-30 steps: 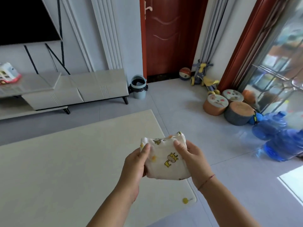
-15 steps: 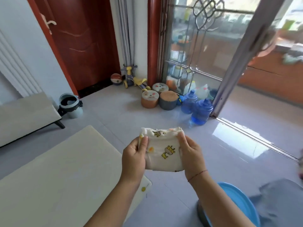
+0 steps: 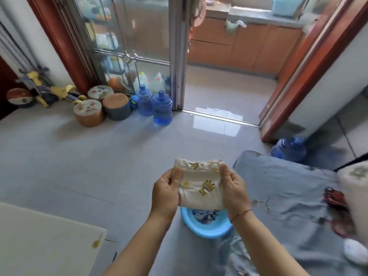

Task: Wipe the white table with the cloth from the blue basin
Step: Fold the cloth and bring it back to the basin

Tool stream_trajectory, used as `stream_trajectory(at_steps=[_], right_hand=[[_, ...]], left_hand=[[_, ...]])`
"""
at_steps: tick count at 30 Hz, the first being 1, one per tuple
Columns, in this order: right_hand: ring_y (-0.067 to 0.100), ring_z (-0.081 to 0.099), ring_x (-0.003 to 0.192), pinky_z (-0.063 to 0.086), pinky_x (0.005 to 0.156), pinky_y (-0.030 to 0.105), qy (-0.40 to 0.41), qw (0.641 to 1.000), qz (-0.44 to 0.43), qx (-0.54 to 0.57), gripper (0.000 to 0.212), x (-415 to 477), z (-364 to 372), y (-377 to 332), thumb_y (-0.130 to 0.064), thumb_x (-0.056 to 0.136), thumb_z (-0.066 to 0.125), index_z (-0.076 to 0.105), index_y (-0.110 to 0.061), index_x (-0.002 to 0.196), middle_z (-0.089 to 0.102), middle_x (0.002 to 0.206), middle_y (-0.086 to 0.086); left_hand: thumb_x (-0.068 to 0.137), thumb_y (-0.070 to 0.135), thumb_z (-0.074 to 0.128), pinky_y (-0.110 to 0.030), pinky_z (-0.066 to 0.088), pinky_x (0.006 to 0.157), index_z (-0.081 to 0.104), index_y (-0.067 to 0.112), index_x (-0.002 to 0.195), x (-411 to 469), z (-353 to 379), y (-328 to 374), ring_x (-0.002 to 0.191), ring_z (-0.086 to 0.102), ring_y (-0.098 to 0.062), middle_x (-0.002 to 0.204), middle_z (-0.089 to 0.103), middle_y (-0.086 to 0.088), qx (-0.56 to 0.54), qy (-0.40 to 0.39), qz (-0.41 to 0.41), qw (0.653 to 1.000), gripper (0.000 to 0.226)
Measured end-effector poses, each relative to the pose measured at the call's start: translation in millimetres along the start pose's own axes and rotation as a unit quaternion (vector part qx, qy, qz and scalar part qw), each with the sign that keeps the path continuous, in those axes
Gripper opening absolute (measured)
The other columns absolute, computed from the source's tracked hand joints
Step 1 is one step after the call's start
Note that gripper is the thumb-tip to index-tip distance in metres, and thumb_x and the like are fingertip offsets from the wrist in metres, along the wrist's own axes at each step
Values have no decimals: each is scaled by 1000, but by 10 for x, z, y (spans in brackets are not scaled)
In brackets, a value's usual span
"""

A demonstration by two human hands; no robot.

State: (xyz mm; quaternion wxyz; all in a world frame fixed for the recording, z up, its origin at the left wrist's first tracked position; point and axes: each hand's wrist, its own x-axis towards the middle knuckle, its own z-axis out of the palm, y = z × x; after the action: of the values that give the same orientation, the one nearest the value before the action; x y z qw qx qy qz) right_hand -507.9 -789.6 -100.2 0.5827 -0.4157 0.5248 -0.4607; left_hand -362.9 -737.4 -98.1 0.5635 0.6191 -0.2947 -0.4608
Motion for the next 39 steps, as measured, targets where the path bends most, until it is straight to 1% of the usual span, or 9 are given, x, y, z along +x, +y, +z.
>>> stream_trajectory(at_steps=[4, 8, 13, 18, 22, 25, 28, 35, 39], right_hand=[[19, 68, 84, 56, 76, 37, 9, 998, 37, 44, 37, 153, -445, 386, -40, 88, 49, 76, -16, 82, 74, 88, 7], [15, 68, 82, 57, 74, 30, 20, 996, 87, 28, 28, 294, -799, 1053, -30, 90, 54, 72, -10, 90, 74, 89, 6], [20, 67, 81, 56, 75, 32, 42, 987, 155, -28, 18, 584, -1130, 2226, -16, 91, 57, 67, -3, 98, 72, 93, 16], [20, 65, 77, 54, 75, 36, 51, 975, 197, -89, 14, 860, -1450, 3428, -22, 92, 59, 68, -13, 97, 72, 85, 12], [18, 56, 69, 47, 70, 34, 55, 964, 221, -135, 8, 910, -1693, 4237, -14, 88, 64, 67, -13, 96, 63, 75, 12], [15, 58, 72, 49, 72, 29, 76, 955, 232, -167, 5, 867, -1789, 4687, -7, 86, 65, 66, -11, 89, 66, 77, 6], [17, 61, 79, 50, 78, 32, 102, 943, 235, -211, 6, 821, -1833, 5005, -10, 85, 67, 65, -16, 86, 67, 81, 1], [21, 63, 84, 52, 80, 39, 134, 927, 219, -274, 7, 909, -1807, 5385, -21, 83, 68, 68, -16, 89, 68, 90, 6], [19, 59, 78, 47, 71, 31, 147, 909, 182, -346, 10, 995, -1719, 5459, -27, 83, 69, 67, -19, 88, 64, 85, 2]], left_hand=[[94, 40, 51, -36, 57, 71, 73, 19, 88, 138, 370, -526, 81, 70, -18, 86, 75, -5, 24, -41, -57, 997, 31], [95, 34, 55, -25, 49, 53, 73, 22, 81, 397, 492, -1273, 64, 63, -12, 73, 72, 2, 79, -72, -112, 988, 26], [96, 30, 56, -41, 57, 74, 74, 24, 89, 833, 561, -2455, 83, 71, -22, 84, 76, 2, 154, -101, -186, 965, 21], [94, 30, 57, -32, 51, 69, 72, 27, 88, 1162, 657, -3627, 73, 64, -16, 80, 73, 6, 219, -110, -192, 950, 16], [95, 32, 55, -46, 56, 77, 72, 22, 94, 1225, 678, -4442, 83, 68, -23, 85, 74, 0, 264, -125, -208, 934, 19], [95, 33, 55, -50, 56, 76, 69, 32, 85, 1148, 673, -4927, 83, 68, -25, 85, 73, -1, 288, -130, -218, 923, 18], [95, 33, 55, -50, 56, 75, 64, 38, 76, 1081, 670, -5232, 83, 67, -25, 84, 73, -1, 312, -125, -216, 917, 22], [94, 38, 55, -36, 53, 73, 71, 29, 93, 1172, 673, -5525, 78, 64, -14, 76, 68, 13, 376, -100, -164, 907, 19], [95, 42, 52, -35, 48, 67, 70, 24, 104, 1239, 662, -5594, 81, 63, -25, 85, 71, -1, 443, -61, -121, 886, 27]])
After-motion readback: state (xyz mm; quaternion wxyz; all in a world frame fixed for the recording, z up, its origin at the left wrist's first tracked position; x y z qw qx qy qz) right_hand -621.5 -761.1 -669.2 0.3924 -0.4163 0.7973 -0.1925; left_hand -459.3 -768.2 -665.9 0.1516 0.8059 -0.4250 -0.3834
